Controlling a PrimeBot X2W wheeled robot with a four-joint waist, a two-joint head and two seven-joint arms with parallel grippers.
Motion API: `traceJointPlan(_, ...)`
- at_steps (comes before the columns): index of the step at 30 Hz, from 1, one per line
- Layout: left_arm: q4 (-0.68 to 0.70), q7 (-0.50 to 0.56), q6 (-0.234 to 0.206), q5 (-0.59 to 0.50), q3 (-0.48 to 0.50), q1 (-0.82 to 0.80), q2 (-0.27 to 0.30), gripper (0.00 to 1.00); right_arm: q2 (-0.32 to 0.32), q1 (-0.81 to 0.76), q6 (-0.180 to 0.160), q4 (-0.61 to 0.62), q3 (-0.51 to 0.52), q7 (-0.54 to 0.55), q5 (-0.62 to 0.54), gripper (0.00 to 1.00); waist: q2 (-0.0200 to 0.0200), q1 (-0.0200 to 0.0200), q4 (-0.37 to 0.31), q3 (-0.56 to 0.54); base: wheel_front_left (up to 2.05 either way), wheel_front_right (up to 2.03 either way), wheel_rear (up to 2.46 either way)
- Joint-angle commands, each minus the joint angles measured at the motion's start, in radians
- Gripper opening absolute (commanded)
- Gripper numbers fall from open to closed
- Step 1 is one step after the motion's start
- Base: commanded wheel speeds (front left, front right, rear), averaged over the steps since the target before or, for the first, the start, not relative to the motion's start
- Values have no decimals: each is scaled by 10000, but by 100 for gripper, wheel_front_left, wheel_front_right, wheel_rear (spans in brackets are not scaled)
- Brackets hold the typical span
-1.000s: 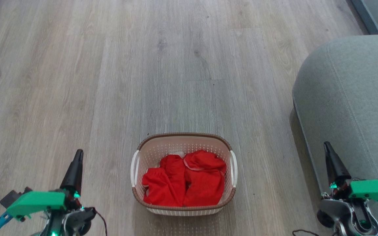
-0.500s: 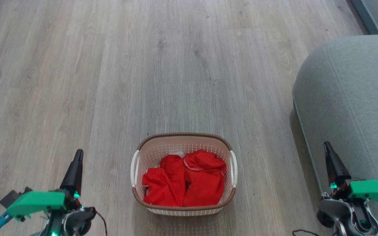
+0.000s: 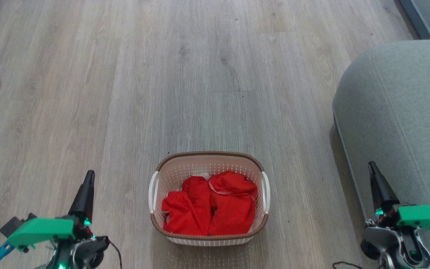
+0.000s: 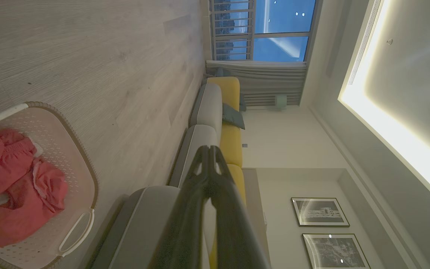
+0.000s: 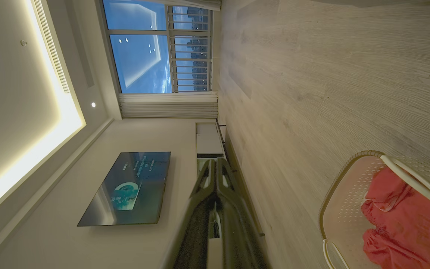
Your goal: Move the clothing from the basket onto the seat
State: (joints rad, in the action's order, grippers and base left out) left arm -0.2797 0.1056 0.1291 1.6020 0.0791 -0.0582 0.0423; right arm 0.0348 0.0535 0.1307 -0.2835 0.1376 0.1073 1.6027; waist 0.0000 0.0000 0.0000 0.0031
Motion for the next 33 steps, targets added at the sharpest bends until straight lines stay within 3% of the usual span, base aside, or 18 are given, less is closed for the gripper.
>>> traceJointPlan(1,348,73,16,70,343,-497,79,0,154,543,0,388,-242,56,63,0,0,0,0,0,0,0,0)
traceJointPlan(33,348,73,16,70,343,-497,79,0,154,543,0,388,-242,56,63,0,0,0,0,0,0,0,0)
